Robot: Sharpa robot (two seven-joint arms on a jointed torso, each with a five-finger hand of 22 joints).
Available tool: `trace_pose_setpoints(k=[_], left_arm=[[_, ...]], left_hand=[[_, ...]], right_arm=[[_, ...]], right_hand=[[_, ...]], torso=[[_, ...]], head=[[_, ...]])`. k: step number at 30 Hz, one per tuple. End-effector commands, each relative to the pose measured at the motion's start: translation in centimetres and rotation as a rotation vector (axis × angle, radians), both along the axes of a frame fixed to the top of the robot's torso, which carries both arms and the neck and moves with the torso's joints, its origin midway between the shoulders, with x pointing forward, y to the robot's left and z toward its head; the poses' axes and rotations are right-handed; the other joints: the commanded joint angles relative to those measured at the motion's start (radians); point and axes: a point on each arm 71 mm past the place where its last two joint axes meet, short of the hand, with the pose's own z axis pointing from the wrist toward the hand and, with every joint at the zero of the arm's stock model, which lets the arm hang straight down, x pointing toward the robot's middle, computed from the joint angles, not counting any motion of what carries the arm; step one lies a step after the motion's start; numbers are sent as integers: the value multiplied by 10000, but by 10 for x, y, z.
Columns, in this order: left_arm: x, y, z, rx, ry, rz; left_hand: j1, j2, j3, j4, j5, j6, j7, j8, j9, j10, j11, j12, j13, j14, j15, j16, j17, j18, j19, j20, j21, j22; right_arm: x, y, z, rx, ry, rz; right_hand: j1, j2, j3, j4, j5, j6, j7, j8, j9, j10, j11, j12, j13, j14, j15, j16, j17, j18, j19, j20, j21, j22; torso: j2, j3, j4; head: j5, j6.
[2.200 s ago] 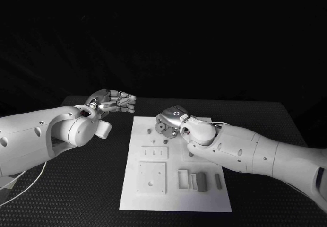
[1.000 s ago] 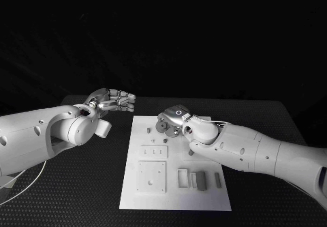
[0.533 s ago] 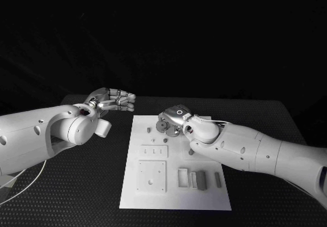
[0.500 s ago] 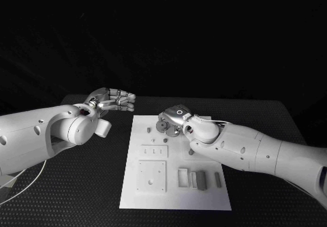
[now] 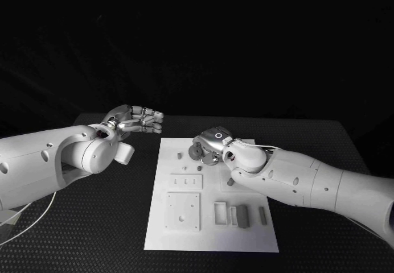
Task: Assemble the parts on the task board
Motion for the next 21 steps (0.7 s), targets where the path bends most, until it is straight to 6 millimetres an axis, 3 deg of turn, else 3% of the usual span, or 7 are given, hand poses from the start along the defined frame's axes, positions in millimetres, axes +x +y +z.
trace_pose_setpoints(k=[1, 16, 21], left_arm=[[0, -2, 2, -68, -97, -162], [0, -2, 2, -62, -100, -150], [0, -2, 1, -54, -90, -137]], left_hand=[[-17, 8, -61, -11, -46, -45, 60, -60, -15, -26, 45, -49, -15, 31, 30, -63, 11, 202, 44, 19, -45, -10], [-20, 9, -66, -8, -46, -46, 63, -60, -17, -27, 47, -49, -17, 33, 31, -70, 17, 201, 45, 20, -49, -9], [-14, 0, -69, -13, -47, -48, 64, -61, -18, -29, 47, -50, -18, 32, 31, -74, 19, 202, 44, 19, -51, -9]], right_arm=[[-2, 1, -6, -282, 228, 28], [-1, 0, -5, -6, 160, -42], [-1, -1, -5, 75, 374, -93]], right_hand=[[-43, -103, 32, 46, 12, 152, 151, 53, 16, -3, 95, -39, -9, 23, 78, -45, -10, 778, 52, -26, -65, 47], [-108, -215, 111, 149, 12, 12, 182, -24, -18, -8, 122, -34, -19, 28, 100, -54, -15, 778, 78, -31, -88, 43], [-235, -349, 158, 326, 10, -586, 168, -329, -129, -37, 112, -58, -46, 24, 95, -74, -24, 778, 84, -27, -120, 41]], torso=[[3, -2, 1], [1, -11, 15], [-3, -16, 10]], head=[[-20, -10], [-21, -31], [-5, -41]])
